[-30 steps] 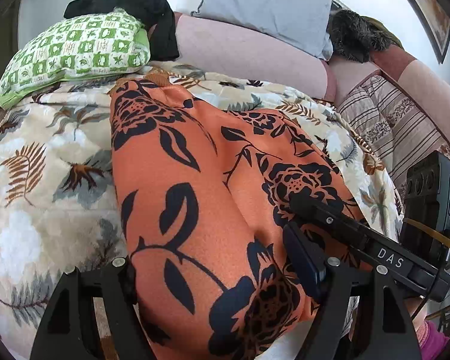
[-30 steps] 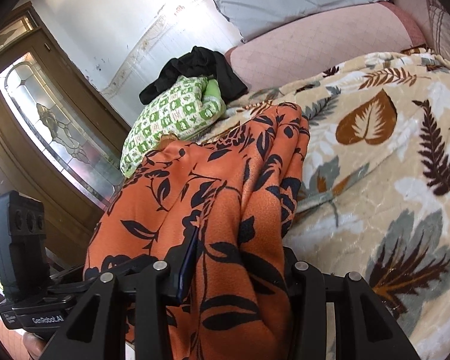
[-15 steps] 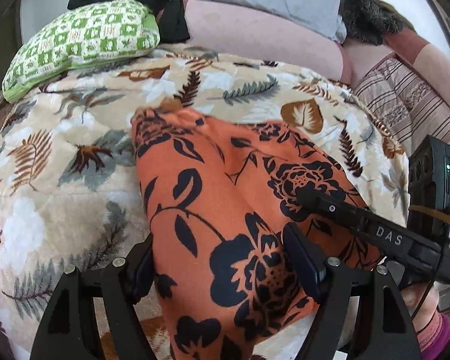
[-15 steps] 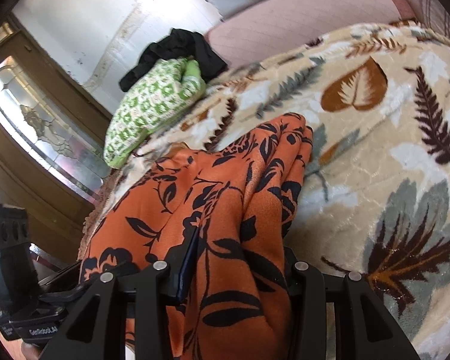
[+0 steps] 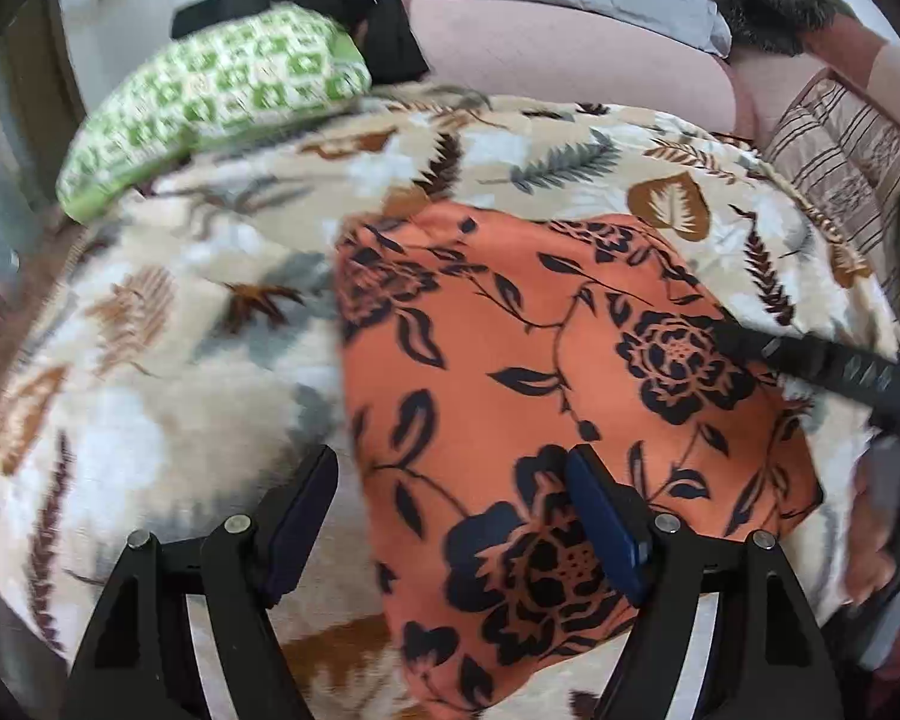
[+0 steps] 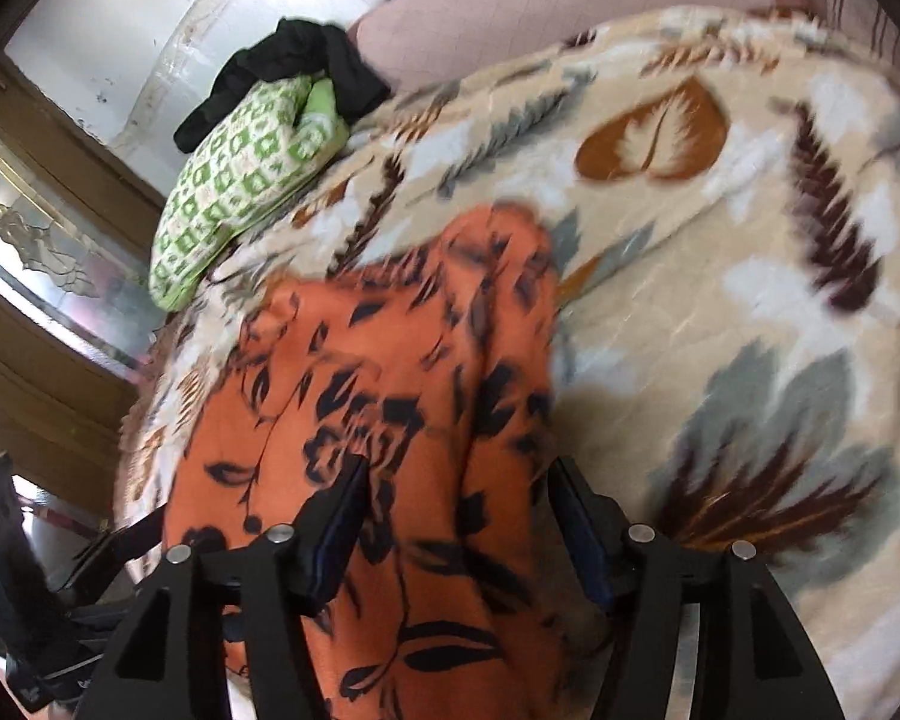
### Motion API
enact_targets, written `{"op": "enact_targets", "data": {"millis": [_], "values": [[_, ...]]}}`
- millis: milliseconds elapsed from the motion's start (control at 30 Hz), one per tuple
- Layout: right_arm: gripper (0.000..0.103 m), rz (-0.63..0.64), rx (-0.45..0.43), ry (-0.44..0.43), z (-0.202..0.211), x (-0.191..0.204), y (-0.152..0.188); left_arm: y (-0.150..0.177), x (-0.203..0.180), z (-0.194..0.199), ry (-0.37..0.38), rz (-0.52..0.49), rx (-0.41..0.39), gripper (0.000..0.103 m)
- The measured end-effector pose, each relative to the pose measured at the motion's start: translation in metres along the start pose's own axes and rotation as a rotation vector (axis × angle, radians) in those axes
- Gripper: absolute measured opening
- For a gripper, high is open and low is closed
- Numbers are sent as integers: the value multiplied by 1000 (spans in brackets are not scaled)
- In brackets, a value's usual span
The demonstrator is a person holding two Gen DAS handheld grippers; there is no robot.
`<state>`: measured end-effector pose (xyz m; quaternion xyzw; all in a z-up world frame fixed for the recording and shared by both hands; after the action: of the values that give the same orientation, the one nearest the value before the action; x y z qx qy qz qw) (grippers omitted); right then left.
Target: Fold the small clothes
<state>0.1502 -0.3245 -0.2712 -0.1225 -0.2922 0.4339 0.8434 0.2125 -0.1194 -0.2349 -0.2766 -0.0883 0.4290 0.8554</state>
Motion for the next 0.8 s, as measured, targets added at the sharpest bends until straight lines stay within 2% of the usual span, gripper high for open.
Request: {"op": "enact_targets", "data": {"millis": [100,200,233,267,300,367,433,500,533,567,700,800], "values": [[65,3,-95,55,24,-5,-16,-1,5,4,-43,-1,-14,79],[64,46,-199,-18,53,8,-26,-2,8,4,-80,-7,-19,79],[60,71,-215,-38,58,14,-27,-3,9,3,-91,-11,-20,79],[49,99,-236,-62,63,22,-27,-4,10,2,-100,-16,-20,79],[43,121,-241,-92,66,31,-26,-4,10,1,-102,-18,-17,79],[39,150,-200,-148,60,45,-21,-4,11,-2,-106,-17,-9,79],[39,149,-151,-158,45,51,-14,-2,12,-7,-110,-20,2,79],[39,131,-53,-125,17,47,-6,0,14,-11,-106,-18,14,79],[39,103,34,-80,-6,39,2,1,14,-13,-98,-16,21,79],[38,87,70,-61,-16,35,6,1,16,-16,-97,-12,30,79],[38,90,62,-49,-16,42,-2,2,19,-21,-87,-9,40,81],[38,107,-10,-31,-3,52,-21,-1,20,-21,-73,-3,33,81]]}}
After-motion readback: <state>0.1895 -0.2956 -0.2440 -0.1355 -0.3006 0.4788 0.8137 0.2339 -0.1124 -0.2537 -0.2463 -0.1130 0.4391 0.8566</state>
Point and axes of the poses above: each gripper's, at about its wrist camera, not at the fingertips, and z roughly against the way its jaws point, x to its left, y to its underside, the point moved 7 cm from there along -z, roughly the way its jaws point, and after that the axes turned 7 degrees about y, right-handed, at the moved point
